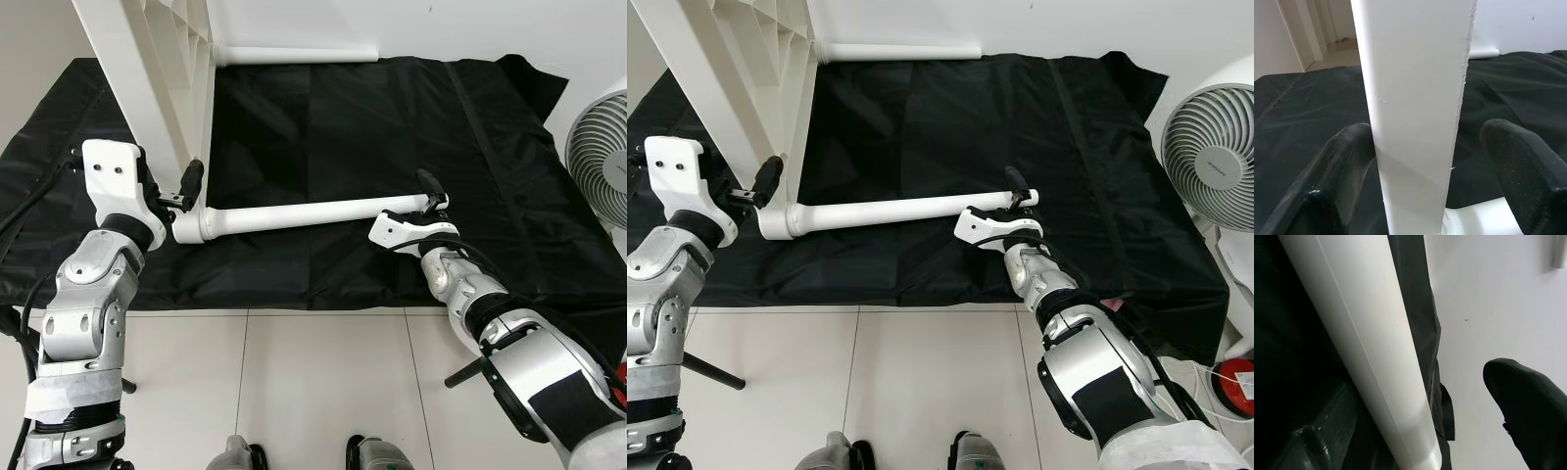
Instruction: Building children table
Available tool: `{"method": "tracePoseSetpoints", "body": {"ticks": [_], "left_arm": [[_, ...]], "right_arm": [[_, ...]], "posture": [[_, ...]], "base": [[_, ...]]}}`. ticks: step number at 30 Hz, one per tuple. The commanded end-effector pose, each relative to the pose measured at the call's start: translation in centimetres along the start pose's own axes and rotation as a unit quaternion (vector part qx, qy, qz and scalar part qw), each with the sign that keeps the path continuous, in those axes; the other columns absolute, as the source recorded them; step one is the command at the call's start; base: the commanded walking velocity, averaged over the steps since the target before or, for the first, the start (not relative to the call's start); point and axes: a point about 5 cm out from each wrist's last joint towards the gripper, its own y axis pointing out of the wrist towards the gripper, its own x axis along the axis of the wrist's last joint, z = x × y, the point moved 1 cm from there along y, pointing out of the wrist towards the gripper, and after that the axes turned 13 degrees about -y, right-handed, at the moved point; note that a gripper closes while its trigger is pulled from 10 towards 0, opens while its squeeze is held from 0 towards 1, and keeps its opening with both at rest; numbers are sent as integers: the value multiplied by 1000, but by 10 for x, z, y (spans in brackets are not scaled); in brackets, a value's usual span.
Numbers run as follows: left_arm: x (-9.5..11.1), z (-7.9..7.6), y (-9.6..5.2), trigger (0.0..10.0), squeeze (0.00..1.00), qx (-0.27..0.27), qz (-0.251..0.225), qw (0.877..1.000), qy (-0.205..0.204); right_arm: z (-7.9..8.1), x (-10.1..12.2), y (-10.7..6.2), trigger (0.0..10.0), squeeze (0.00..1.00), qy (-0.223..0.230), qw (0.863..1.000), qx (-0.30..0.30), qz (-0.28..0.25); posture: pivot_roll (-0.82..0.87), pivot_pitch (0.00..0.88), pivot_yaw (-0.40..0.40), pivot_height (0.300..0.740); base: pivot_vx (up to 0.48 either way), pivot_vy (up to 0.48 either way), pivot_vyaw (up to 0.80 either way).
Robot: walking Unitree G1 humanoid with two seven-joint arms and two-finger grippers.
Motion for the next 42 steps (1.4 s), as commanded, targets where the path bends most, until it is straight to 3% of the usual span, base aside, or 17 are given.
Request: {"method": "tracePoseSetpoints", "body": {"ticks": [1,6,14,26,27,28,29,36,42], "left_arm": [[5,2,1,10000,0,21,-11,1000,-2],[6,2,4,10000,0,25,-11,1000,-4],[14,5,29,10000,0,124,-27,991,-36],[11,9,45,10000,0,206,-21,977,-45],[12,11,45,5686,0,214,-20,976,-43],[12,11,45,5686,0,214,-20,976,-43],[13,13,45,0,0,218,-25,975,-41],[15,14,48,0,0,220,-30,974,-38],[28,15,50,0,0,209,-50,976,-18]], "right_arm": [[-11,4,7,10000,0,13,1000,-26,1],[-11,5,6,10000,0,14,1000,-27,1],[-12,8,7,10000,0,44,998,-39,5],[-10,14,6,10000,0,71,997,-35,-1],[-9,13,5,7882,0,77,997,-30,0],[-9,13,5,7882,0,77,997,-30,0],[-8,12,5,0,0,70,997,-24,0],[-6,10,4,0,0,52,998,-17,-3],[2,12,1,0,0,69,998,3,-1]], "posture": [[-19,99,64,740],[-17,103,61,740],[-31,107,61,740],[-46,109,66,740],[-46,109,66,740],[-46,109,66,740],[-47,108,69,740],[-49,107,71,740],[-51,100,69,740]], "base": [[0,0,0],[0,0,0],[0,0,0],[0,0,0],[0,0,0],[0,0,0],[0,0,0],[0,0,0],[0,0,0]]}}
